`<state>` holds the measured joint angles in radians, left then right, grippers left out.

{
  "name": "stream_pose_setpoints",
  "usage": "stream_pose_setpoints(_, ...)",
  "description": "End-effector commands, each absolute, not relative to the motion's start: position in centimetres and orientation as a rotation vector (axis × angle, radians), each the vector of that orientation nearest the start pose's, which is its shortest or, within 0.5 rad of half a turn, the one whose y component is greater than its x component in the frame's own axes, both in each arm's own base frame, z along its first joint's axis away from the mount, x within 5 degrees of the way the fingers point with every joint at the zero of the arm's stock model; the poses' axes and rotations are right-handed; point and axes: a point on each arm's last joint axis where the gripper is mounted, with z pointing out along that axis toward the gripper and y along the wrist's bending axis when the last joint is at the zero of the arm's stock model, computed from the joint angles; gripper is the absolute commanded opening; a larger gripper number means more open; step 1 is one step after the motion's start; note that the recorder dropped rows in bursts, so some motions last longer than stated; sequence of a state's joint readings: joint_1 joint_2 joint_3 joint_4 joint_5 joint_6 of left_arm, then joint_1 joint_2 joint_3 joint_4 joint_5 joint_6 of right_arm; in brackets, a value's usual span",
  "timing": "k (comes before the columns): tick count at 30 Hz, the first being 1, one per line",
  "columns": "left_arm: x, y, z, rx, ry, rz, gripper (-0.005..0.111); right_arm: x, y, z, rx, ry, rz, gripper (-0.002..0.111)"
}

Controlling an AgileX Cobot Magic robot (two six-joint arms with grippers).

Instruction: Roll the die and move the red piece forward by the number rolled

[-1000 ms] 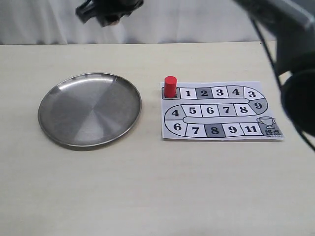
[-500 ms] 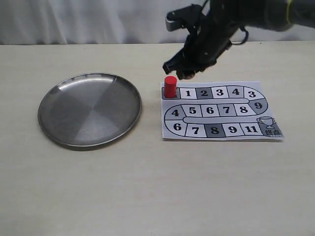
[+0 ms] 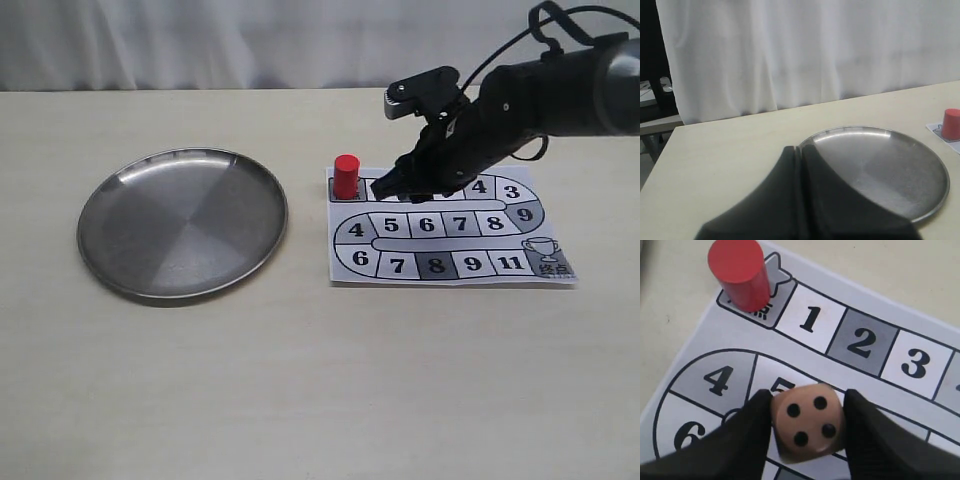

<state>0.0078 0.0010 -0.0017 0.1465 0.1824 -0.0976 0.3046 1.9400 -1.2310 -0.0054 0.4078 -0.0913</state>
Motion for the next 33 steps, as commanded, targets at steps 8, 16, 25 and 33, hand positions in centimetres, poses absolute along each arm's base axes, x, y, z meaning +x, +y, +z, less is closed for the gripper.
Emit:
stream_pose_setpoints(8,5.6,0.2,19.8,0.018,1.655,0.053,0.000,39.7,12.2,14.9,-0.509,2.453,0.073,0.052)
stream_pose_setpoints(16,5.6,0.2,19.8,0.018,1.655,0.053,0.000,40.0,12.3,14.7,-0.497,2.432,0.079,0.081)
stream_pose_setpoints(25,5.6,0.2,19.8,0.018,1.655,0.053,0.000,38.8,11.9,18.8,-0.496,2.421,0.078,0.069)
stream_pose_setpoints(33,5.6,0.2,19.8,0.018,1.655,0.053,0.000,37.1,12.6,21.9,-0.364,2.450,0.236,0.019)
